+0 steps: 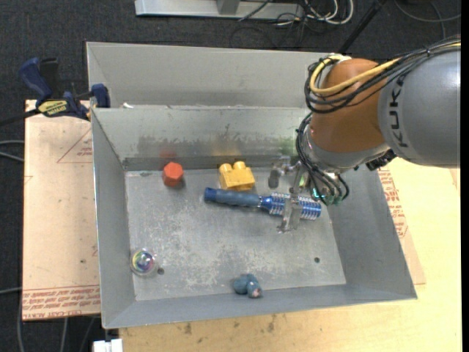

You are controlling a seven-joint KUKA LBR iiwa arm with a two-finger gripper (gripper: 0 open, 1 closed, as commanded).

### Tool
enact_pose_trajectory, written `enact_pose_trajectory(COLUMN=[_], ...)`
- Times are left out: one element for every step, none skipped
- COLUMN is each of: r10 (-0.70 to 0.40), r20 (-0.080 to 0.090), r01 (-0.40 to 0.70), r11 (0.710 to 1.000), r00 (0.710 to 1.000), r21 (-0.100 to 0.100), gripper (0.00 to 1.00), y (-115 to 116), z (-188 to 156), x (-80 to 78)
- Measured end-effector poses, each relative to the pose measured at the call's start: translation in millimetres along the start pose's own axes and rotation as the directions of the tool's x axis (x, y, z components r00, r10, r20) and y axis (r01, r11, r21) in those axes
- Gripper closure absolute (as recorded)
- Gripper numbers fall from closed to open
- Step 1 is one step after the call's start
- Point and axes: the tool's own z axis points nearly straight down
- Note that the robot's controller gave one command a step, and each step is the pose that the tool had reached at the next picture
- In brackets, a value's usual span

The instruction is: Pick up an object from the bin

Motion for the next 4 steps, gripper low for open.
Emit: enact_pose_trajectory(r10=[-0.102,-0.105,-0.039,-0.403], r20=[0.002,0.007,0.016,0.010], r01=[0.102,0.105,0.039,0.403], r11=[0.995,0.994,0.999,0.915], r00=[0.995,0.994,0.999,0.915], r21=[0.002,0.001,0.003,0.007], gripper=[0.00,1.00,1.00,1.00], y=[-61.5,-58.7,-72.3,-89.4], z=[89.9,86.3,-42.8,-87.0], x=[-22.9,-24.3,-17.2,4.2])
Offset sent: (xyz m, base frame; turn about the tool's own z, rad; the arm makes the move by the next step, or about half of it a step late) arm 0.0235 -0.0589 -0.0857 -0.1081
